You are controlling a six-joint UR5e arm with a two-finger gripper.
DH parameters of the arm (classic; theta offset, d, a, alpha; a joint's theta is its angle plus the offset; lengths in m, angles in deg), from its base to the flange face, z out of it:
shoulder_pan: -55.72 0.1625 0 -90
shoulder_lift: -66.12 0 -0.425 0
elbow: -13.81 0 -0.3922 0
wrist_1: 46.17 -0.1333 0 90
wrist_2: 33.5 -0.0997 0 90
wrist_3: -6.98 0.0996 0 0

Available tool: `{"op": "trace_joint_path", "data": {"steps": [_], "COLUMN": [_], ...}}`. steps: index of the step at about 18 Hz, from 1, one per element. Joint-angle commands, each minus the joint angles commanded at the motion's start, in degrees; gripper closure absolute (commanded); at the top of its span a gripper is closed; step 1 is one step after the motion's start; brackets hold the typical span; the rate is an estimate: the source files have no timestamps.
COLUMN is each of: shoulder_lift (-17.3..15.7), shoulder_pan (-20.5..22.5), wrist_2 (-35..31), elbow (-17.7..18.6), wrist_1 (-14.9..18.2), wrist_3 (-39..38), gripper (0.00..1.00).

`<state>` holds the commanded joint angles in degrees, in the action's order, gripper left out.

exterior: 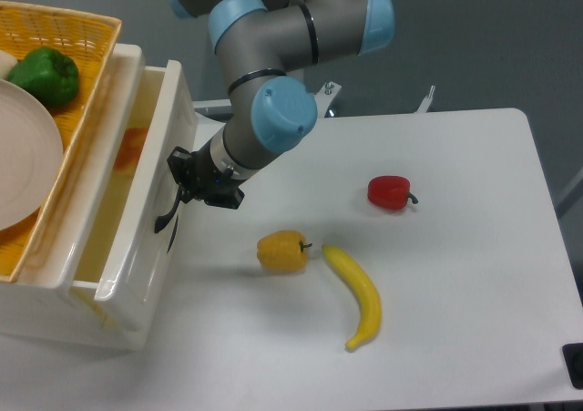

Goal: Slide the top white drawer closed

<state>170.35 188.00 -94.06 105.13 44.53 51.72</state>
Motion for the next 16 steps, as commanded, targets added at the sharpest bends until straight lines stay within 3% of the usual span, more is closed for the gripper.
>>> {"op": "trace_joint_path", "data": {"steps": [16], "shoulder_lift": [0.0], "shoulder_pan": [-3.1], "wrist_2": [0.3], "elbow": [0.0], "wrist_1": [-0.2], "wrist_3": [-2.4], "gripper": [0.93]}}
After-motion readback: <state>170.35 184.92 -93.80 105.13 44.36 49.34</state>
